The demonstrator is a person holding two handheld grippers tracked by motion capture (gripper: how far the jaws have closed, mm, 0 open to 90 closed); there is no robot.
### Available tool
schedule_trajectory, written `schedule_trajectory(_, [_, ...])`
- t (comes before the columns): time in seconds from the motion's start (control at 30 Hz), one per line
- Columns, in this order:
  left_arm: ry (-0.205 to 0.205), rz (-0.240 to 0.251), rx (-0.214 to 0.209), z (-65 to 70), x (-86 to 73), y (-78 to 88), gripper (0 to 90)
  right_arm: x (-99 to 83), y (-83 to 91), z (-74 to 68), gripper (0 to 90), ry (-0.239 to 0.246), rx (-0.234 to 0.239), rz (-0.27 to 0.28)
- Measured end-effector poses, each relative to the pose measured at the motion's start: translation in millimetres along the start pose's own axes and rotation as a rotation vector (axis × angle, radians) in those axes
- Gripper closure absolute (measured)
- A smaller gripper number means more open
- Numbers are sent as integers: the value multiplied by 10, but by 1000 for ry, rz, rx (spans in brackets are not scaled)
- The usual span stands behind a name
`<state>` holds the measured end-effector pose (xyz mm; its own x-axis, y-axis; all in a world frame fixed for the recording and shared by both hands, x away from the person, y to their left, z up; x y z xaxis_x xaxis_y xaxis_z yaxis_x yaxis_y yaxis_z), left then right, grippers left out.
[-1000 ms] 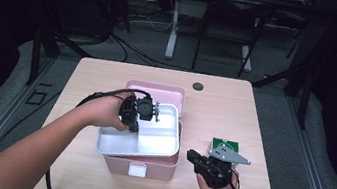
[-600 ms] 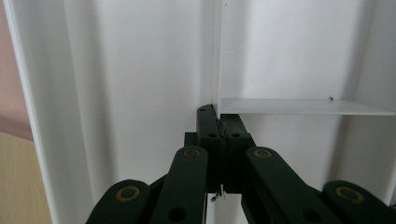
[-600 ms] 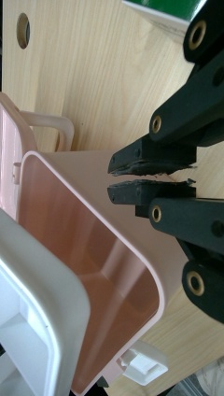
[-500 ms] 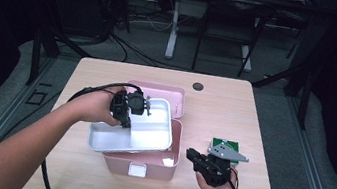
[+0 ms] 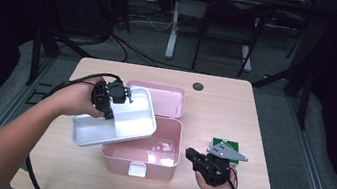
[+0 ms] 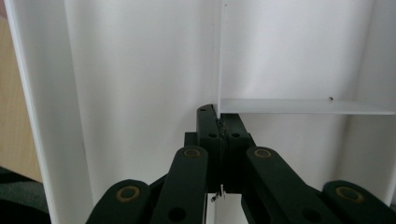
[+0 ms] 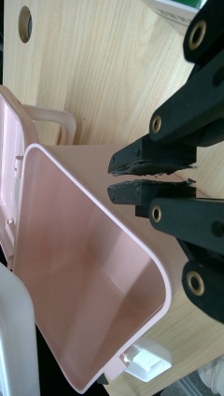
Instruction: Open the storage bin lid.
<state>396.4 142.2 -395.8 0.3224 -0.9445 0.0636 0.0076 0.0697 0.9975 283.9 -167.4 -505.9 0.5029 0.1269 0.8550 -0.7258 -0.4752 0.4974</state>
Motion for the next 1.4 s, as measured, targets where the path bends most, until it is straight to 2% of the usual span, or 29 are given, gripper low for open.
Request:
schedule_trajectory(0.07, [16, 0, -4, -18, -31, 0, 892, 1, -1, -3, 838, 1, 1, -1])
schedule_trajectory(0.1, [41, 1, -7, -49, -95, -1, 892, 3, -4, -13, 836, 7, 0, -1])
schedule_trajectory(0.13, [41, 1, -7, -49, -95, -1, 891, 3, -4, -13, 836, 7, 0, -1])
schedule_trajectory(0.17, [62, -2, -9, -85, -162, 6, 891, 6, -5, -16, 835, 8, -2, 0])
schedule_trajectory(0.2, [62, -2, -9, -85, -162, 6, 892, 8, -3, -12, 835, 9, -4, 1])
schedule_trajectory(0.23, [99, 8, -11, -131, -241, 11, 891, 8, -2, -10, 835, 8, -3, 2])
schedule_trajectory(0.27, [99, 8, -11, -131, -241, 11, 891, 8, -2, -10, 835, 8, -3, 2])
schedule_trajectory(0.33, [130, 15, -5, -171, -313, 19, 891, 3, 3, -4, 835, 2, -4, 0])
schedule_trajectory(0.37, [163, 19, -8, -206, -378, 31, 892, -1, 9, 0, 835, 2, -5, -1])
schedule_trajectory(0.4, [163, 19, -8, -206, -378, 31, 891, -1, 9, 0, 835, 2, -5, -1])
schedule_trajectory(0.47, [210, 26, -9, -241, -456, 41, 891, 1, 17, 0, 835, 2, -6, 3])
schedule_trajectory(0.5, [258, 34, -10, -283, -547, 50, 891, 7, 22, 2, 835, 4, -8, 6])
schedule_trajectory(0.6, [342, 47, -14, -344, -681, 47, 891, 8, 24, 5, 835, 0, -9, 2])
schedule_trajectory(0.63, [342, 47, -14, -344, -681, 47, 892, 8, 25, 7, 835, 3, -10, 0])
schedule_trajectory(0.83, [532, 65, -40, -460, -953, 0, 891, 7, 11, -10, 834, 2, -3, 4])
schedule_trajectory(0.87, [576, 73, -43, -489, -1046, -35, 891, 5, 5, -14, 834, 5, -2, 3])
schedule_trajectory(0.9, [576, 73, -43, -489, -1046, -35, 891, 5, 5, -14, 834, 5, -2, 3])
schedule_trajectory(0.97, [614, 77, -45, -515, -1149, -103, 891, 1, -2, -25, 834, 10, -1, -1])
schedule_trajectory(1.03, [630, 74, -55, -527, -1205, -163, 891, -4, -4, -36, 834, 11, 1, -2])
schedule_trajectory(1.13, [642, 76, -62, -540, -1249, -234, 891, -8, 2, -43, 832, 13, 2, -1])
schedule_trajectory(1.17, [650, 79, -52, -554, -1284, -314, 891, -6, 18, -36, 831, 20, -12, 1])
schedule_trajectory(1.2, [650, 79, -52, -554, -1284, -314, 891, -5, 25, -33, 828, 16, -15, 2])
schedule_trajectory(1.23, [665, 82, -63, -566, -1316, -406, 891, -5, 28, -29, 827, 15, -13, 4])
schedule_trajectory(1.3, [668, 80, -68, -567, -1326, -457, 891, -6, 35, -23, 825, 13, -10, 6])
schedule_trajectory(1.37, [675, 73, -80, -565, -1341, -616, 891, -7, 45, -19, 822, 13, -13, 5])
schedule_trajectory(1.4, [675, 73, -80, -565, -1341, -616, 891, -6, 46, -19, 822, 12, -16, 5])
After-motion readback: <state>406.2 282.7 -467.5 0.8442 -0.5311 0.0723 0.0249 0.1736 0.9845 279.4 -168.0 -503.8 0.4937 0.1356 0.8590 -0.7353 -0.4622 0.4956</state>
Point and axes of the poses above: each handheld gripper's, and its own axes: y roughly backward along the jaws, x roughly out of its top, z roughly to its right, the point moved 2 cm from there along -y, roughly forward along the jaws, and after that the axes turned 8 degrees about -x, right-handed, at the moved point
